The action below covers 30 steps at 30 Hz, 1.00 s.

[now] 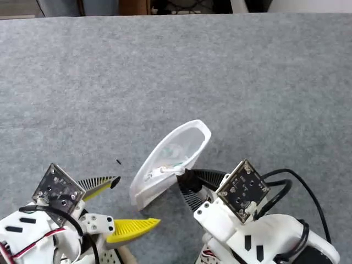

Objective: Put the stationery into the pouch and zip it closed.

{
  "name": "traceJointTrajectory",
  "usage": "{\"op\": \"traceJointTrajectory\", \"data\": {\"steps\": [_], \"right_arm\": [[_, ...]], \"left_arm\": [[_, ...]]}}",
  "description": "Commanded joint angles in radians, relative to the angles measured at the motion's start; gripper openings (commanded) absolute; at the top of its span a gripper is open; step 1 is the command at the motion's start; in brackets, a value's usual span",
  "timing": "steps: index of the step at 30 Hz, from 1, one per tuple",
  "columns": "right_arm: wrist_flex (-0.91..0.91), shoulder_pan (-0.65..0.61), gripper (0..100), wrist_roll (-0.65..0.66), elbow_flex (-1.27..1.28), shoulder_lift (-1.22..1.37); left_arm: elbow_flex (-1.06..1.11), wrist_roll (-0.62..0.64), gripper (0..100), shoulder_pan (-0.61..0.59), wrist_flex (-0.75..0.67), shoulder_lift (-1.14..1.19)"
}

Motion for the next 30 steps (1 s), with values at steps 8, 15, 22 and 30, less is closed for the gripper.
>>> {"op": "traceJointTrajectory", "data": {"steps": [8,15,22,30], "right_arm": [[-0.018,0.014,1.2,-0.006,-0.001,0.010],[-0.018,0.014,1.2,-0.006,-0.001,0.010],[-0.018,0.014,1.2,-0.006,-0.001,0.010],[-0.018,0.014,1.2,-0.006,0.008,0.010]], "left_arm": [[0.084,0.005,40,0.012,-0.144,0.000],[0.150,0.005,40,0.012,-0.173,0.000],[0.147,0.011,23,0.010,-0.203,0.000],[0.147,0.012,14,0.015,-0.206,0.000]]}}
